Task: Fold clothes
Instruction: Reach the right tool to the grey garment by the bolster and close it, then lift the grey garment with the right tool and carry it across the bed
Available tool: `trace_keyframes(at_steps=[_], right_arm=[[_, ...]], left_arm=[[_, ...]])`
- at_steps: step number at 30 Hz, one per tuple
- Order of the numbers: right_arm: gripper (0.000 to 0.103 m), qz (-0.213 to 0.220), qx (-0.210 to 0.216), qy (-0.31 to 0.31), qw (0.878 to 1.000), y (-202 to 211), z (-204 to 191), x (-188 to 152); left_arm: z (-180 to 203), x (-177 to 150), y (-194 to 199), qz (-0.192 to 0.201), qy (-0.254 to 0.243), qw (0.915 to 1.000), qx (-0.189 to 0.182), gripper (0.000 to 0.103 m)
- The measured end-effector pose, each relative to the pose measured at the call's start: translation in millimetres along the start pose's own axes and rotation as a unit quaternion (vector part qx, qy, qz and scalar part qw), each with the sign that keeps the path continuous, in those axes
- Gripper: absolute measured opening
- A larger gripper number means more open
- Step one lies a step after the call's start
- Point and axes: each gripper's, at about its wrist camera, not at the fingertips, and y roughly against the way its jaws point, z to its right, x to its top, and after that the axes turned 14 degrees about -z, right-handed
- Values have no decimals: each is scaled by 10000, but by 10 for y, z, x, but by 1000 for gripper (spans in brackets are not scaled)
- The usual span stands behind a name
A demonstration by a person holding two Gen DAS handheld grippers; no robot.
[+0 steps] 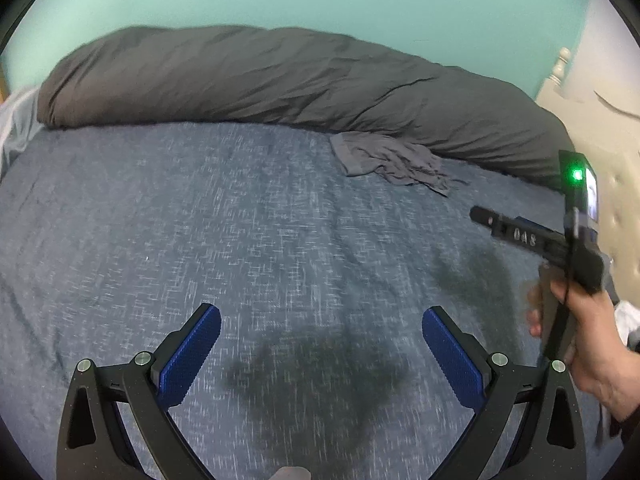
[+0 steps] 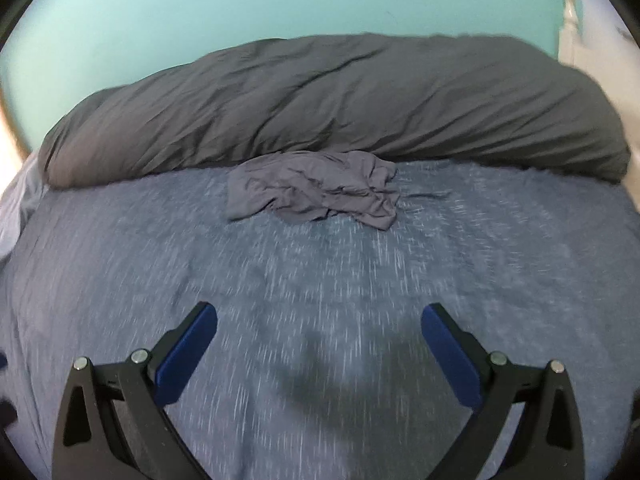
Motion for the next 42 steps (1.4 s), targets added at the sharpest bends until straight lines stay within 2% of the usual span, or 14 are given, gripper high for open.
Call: trace_keyframes(at_steps=[6, 9, 13, 21, 23, 25, 26, 27, 29, 30, 31, 34, 42], right_arm=[[101, -93, -127, 150, 9998, -481, 105, 446], [94, -145, -152, 127, 9997, -686, 137, 607], [78, -219, -213, 107, 9995, -935, 126, 806], [70, -243, -447, 196, 9985, -1250, 20, 1063], [60, -318, -503, 320, 9977, -1332, -20, 1101], [46, -412, -554, 449, 9966, -1414, -64, 1127], [46, -463, -559, 486, 9962, -1451, -85, 1129], [40, -513, -529, 526, 9959, -1490, -110, 1130], [24, -544, -436, 624, 9956, -1533, -165, 1115], [8, -543, -378, 667, 9956, -1537, -180, 1100], [3, -538, -302, 701, 9956, -1530, -184, 1079], [1, -372, -44, 757, 9964, -1446, -194, 1004], [1, 124, 319, 880, 9955, -950, -171, 741]], left_arm=[[-200, 74, -236, -143, 110, 9998, -5, 103], [-279, 69, -368, -224, 155, 9996, -48, 103], [-400, 36, -512, -313, 260, 9992, -55, 103], [-585, -4, -679, -321, 525, 9981, -52, 103], [-601, -35, -687, -289, 585, 9978, -108, 103], [-602, -78, -701, -258, 597, 9978, -131, 103], [-608, -108, -713, -255, 600, 9978, -129, 103], [-617, -139, -725, -251, 606, 9978, -128, 103], [-622, -204, -755, -264, 605, 9977, -134, 103], [-618, -227, -765, -265, 605, 9977, -148, 103], [-618, -264, -763, -262, 596, 9977, -168, 103], [-627, -372, -734, -226, 563, 9980, -165, 103], [-612, -524, -547, -251, 589, 9979, -133, 103]])
